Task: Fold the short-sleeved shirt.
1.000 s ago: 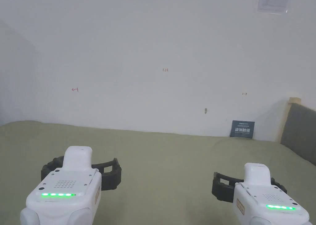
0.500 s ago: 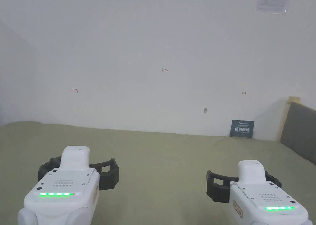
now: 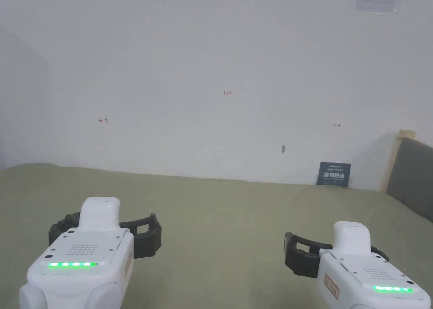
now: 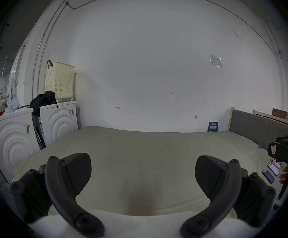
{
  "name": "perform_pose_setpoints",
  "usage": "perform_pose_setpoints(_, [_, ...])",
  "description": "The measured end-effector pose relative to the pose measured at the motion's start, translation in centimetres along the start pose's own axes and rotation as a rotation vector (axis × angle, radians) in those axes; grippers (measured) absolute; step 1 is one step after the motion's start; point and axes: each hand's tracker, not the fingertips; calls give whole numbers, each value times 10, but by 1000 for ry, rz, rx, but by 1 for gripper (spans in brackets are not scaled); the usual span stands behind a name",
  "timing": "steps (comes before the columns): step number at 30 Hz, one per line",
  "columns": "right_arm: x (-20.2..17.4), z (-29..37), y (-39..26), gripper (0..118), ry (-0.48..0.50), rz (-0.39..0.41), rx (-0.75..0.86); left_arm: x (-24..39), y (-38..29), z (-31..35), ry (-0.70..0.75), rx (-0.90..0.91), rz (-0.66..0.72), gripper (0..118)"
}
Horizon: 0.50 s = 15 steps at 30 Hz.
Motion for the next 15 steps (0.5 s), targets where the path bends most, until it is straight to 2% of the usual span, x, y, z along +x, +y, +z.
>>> perform_pose_setpoints(7, [2,-8,-2,118,23,-7,-35,0,0,-6,6,-7,4,118])
perform_pose_setpoints(12, [-4,-17,-4,118,-32,66,-38,5,2,-11,-15,-26,-5,118])
perform_pose_setpoints(15, [-3,-22,-3,118,-41,64,-43,9,3,-12,-22,-14,-18,118])
